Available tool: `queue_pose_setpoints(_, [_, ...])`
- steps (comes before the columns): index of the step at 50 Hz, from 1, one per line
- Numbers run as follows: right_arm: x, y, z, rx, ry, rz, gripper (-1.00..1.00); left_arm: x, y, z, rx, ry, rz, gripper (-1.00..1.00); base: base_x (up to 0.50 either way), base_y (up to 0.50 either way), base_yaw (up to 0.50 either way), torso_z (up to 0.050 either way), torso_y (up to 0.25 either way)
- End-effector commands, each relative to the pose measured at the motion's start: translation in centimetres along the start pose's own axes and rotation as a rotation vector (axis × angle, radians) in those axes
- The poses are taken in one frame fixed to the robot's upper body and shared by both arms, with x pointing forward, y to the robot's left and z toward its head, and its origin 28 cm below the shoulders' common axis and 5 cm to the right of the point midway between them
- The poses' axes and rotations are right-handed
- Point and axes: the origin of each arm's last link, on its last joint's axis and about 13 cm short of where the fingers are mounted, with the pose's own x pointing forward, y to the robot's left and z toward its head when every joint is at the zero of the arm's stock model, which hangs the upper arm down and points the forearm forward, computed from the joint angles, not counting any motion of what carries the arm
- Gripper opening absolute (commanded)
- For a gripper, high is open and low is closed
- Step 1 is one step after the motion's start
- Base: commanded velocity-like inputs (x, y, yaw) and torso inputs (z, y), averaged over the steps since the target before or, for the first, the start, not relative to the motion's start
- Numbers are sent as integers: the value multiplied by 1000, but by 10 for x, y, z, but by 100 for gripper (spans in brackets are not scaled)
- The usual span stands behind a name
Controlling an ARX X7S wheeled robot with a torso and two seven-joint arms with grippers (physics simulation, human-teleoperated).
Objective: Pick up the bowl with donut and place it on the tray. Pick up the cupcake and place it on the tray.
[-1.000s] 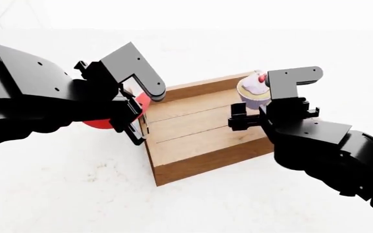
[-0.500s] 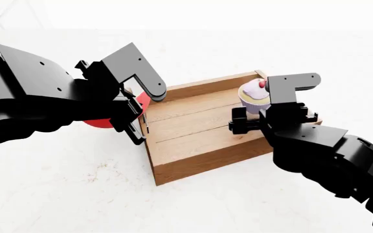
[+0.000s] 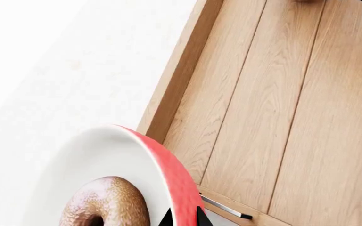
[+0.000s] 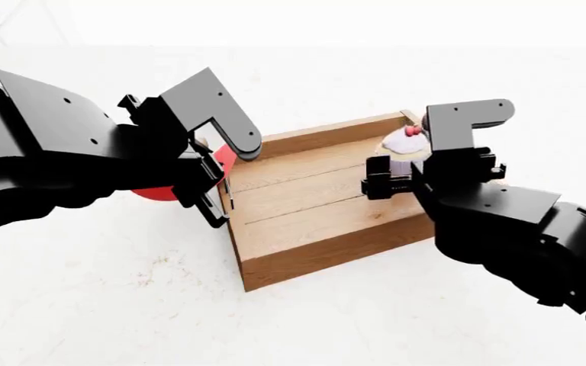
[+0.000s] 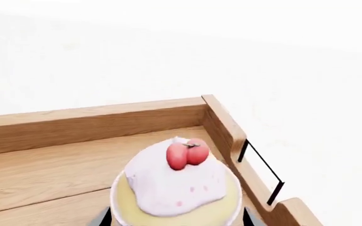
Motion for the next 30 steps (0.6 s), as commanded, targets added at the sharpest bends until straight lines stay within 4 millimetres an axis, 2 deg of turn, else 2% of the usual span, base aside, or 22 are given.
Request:
queue_pose_setpoints(1, [-10, -1, 14, 5, -61, 16, 100, -1, 7, 0, 17, 4, 92, -100, 0, 0, 0, 0, 0])
queue_pose_setpoints(9, [-31, -3, 30, 18, -147, 36, 100, -1, 6, 1, 24, 1, 90, -100, 0, 0, 0, 0, 0])
queue_pose_setpoints(22, [-62, -12, 44, 50, -250, 25, 100, -5, 5, 7, 48, -7, 87, -100, 0, 0, 0, 0, 1])
queue_pose_setpoints(30, [-91, -25, 56, 124, -358, -8, 100, -11, 3, 18, 105, -17, 77, -100, 0, 0, 0, 1, 1])
